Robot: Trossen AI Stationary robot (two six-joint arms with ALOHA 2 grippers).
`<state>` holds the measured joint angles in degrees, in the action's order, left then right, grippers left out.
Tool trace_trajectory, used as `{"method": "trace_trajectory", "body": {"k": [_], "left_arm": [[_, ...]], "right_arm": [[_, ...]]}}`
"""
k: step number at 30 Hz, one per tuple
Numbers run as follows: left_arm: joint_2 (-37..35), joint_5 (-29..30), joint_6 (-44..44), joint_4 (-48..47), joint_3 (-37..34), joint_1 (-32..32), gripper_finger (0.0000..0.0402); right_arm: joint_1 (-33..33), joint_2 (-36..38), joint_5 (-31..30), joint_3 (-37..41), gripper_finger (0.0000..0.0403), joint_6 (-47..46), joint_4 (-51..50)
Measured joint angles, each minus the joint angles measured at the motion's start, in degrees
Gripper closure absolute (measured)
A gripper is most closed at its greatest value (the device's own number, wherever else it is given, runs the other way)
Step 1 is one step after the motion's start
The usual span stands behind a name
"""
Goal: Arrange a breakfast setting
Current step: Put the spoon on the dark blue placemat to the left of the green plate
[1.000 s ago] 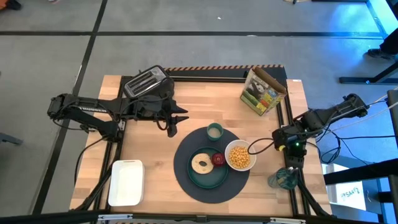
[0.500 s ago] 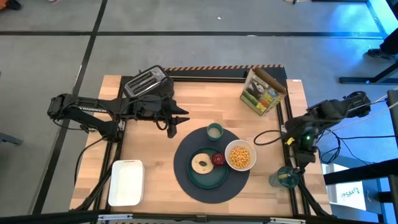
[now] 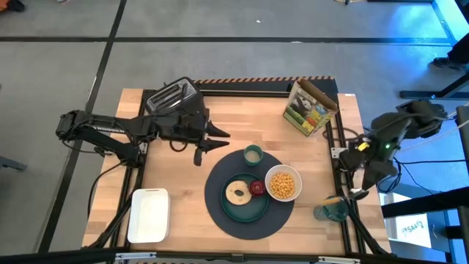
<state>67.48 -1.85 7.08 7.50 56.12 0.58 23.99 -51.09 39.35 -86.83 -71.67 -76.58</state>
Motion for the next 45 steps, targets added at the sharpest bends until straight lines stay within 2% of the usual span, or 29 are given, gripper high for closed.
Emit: {"method": "trace_trajectory", "body": {"k": [4,8,11,16,19,23,26,29,32,39,45], "left_arm": [[0.0,-0.9,0.4,3.7,0.0,0.0,0.0283],[0.6,-3.6,4.7,4.5,0.0,0.0,0.0283],[2.6,-7.9,8.6,7.1,0.0,0.0,0.0283],[7.7,-13.5,18.9,14.0,0.0,-0.5,0.0283],[10.1,-18.9,25.1,15.8,0.0,-1.3,0.0283],[12.2,-28.4,32.6,16.2,0.1,-3.1,0.0283],[13.9,-31.3,36.0,16.2,0.1,-4.0,0.0283],[14.1,-32.3,36.3,16.0,0.0,-4.3,0.0283],[14.0,-32.3,33.6,15.9,0.1,-5.1,0.0283],[13.8,-31.9,20.1,16.1,0.3,-7.1,0.0283],[14.8,-32.0,16.0,8.7,0.3,-7.1,0.0283]], "right_arm": [[0.0,-1.8,-4.2,-5.2,0.0403,1.4,0.1],[0.0,-4.3,-8.9,-9.4,0.0403,9.6,0.2],[0.0,-7.6,-12.4,-10.9,0.0403,21.3,0.5],[0.0,-15.7,-17.8,-11.2,0.0403,49.0,2.7],[0.0,-20.5,-22.5,-11.2,0.0403,61.3,3.1],[0.0,-25.7,-34.2,-11.5,0.0403,78.1,1.4],[0.0,-29.2,-45.0,-11.5,0.0403,90.5,1.1],[0.0,-31.9,-54.7,-11.5,0.0403,103.2,1.2],[0.0,-34.5,-60.8,-11.5,0.0403,114.6,2.1],[0.0,-37.6,-67.7,-11.5,0.0403,133.0,6.1],[0.0,-37.7,-71.9,-11.5,0.0403,141.4,13.1]]}}
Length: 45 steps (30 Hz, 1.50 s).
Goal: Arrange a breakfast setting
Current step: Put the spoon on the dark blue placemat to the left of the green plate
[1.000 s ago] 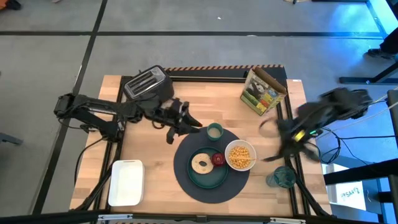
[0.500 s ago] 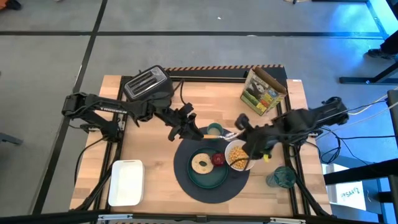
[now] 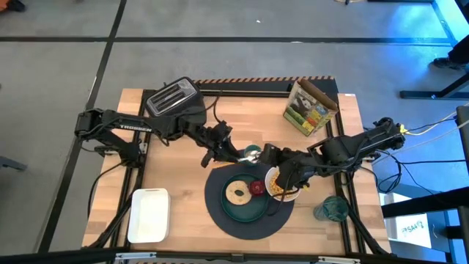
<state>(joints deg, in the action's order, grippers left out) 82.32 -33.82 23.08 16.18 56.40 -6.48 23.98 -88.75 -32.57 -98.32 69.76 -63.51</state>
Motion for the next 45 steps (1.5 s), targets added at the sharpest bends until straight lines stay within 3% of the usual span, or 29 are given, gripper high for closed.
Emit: {"method": "trace_trajectory", "body": {"k": [4,10,13,17,25,29,34,40,45], "left_arm": [[-0.1,3.0,-2.4,-3.5,0.0,-0.1,0.0279],[-0.1,3.1,-1.3,-4.8,0.0,-0.2,0.023],[-0.1,1.4,-1.2,-5.6,0.0,-0.2,0.0223],[-0.1,-0.2,-1.2,-6.8,0.0,-0.2,0.0251],[-0.1,1.2,4.3,-6.6,0.0,-1.6,0.0372],[-0.1,0.2,5.2,-6.8,0.0,-1.9,0.0376],[-0.5,3.1,5.8,-7.8,0.0,-1.4,0.0376],[-5.1,19.6,8.1,-15.0,0.0,0.7,0.0381],[-9.8,36.4,19.3,-24.5,0.1,4.1,0.0381]], "right_arm": [[0.0,-0.1,-1.3,0.0,0.0403,2.4,0.7],[0.0,-0.1,-2.4,0.0,0.0403,2.8,0.8],[0.0,-0.1,-2.9,0.0,0.0403,3.2,0.8],[-0.5,-0.1,-2.8,0.0,0.0403,3.2,0.9],[-1.1,-0.5,-2.8,0.0,0.0403,2.3,0.8],[-1.2,-0.7,-2.4,0.0,0.0401,1.5,0.7],[-3.6,-0.6,0.7,0.0,0.0377,-16.1,0.8],[-7.8,1.3,4.3,0.0,0.0301,-47.2,1.5],[-10.7,3.2,2.8,0.0,0.0235,-68.3,2.3]]}}
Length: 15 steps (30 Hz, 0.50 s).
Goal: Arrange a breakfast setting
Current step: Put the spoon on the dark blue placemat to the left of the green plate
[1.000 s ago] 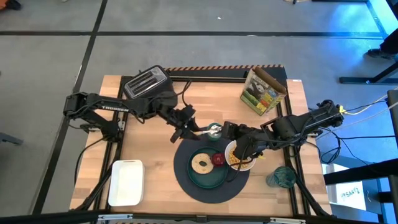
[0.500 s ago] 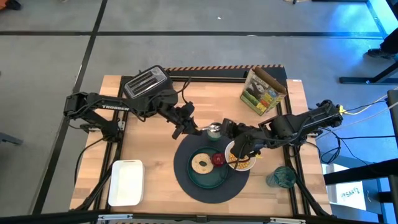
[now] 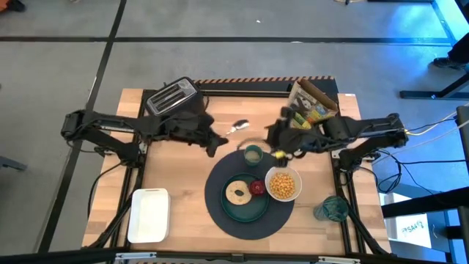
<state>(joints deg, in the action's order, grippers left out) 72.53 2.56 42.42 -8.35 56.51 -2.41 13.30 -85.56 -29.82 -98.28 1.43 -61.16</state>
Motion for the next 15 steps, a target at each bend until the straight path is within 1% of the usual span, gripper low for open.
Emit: {"method": "trace_trajectory", "body": {"k": [3,5,6,9,12,15], "left_arm": [[-1.7,9.9,10.0,-8.9,0.0,4.5,0.0381],[-1.8,15.6,18.7,-13.9,-0.5,9.0,0.0381],[-1.6,17.9,23.8,-14.8,-1.2,11.7,0.0381],[0.0,23.7,39.1,-13.8,-4.7,19.6,0.0381],[2.9,29.3,53.2,-11.6,-8.6,26.0,0.0378],[6.6,34.2,62.3,-5.0,-11.5,30.3,0.0378]], "right_arm": [[-1.6,1.4,-2.1,0.0,0.0208,-10.5,-1.3],[-2.9,2.2,-2.1,0.0,0.0198,-15.1,-1.7],[-3.3,2.6,-2.1,0.0,0.0194,-16.8,-2.5],[-4.4,3.2,-2.1,0.0,0.0192,-20.6,-3.6],[-4.9,3.5,-2.2,0.0,0.0194,-22.1,-3.8],[-5.5,3.5,-2.6,0.0,0.0196,-22.2,-3.6]]}}
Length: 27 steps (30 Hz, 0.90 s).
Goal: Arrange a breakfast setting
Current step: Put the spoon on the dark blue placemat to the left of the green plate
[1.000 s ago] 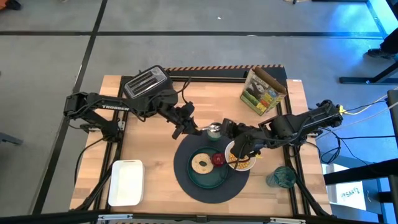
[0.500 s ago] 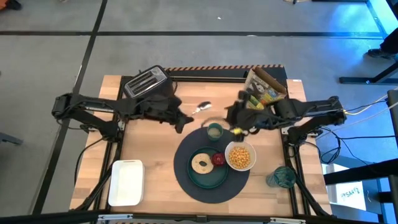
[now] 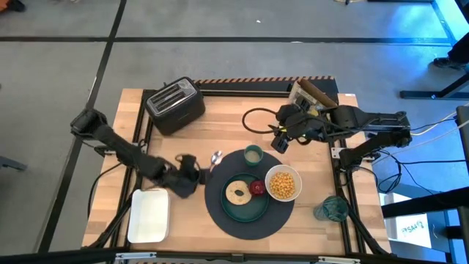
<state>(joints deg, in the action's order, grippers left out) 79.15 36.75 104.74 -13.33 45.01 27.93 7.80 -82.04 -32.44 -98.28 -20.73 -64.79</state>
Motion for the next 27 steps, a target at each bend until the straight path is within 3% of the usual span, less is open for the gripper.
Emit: {"method": "trace_trajectory", "body": {"k": [5,12,27], "left_arm": [[8.3,1.5,7.5,8.3,-1.0,2.8,0.0379],[17.5,-1.3,12.6,10.9,1.4,2.3,0.0378],[19.5,-5.5,11.5,9.8,2.0,1.2,0.0368]], "right_arm": [[-2.1,0.0,1.6,0.0,0.0196,1.6,0.7],[-6.1,-0.1,7.2,0.0,0.0196,3.6,0.6],[-7.1,1.1,13.1,0.0,0.0196,4.5,-3.2]]}}
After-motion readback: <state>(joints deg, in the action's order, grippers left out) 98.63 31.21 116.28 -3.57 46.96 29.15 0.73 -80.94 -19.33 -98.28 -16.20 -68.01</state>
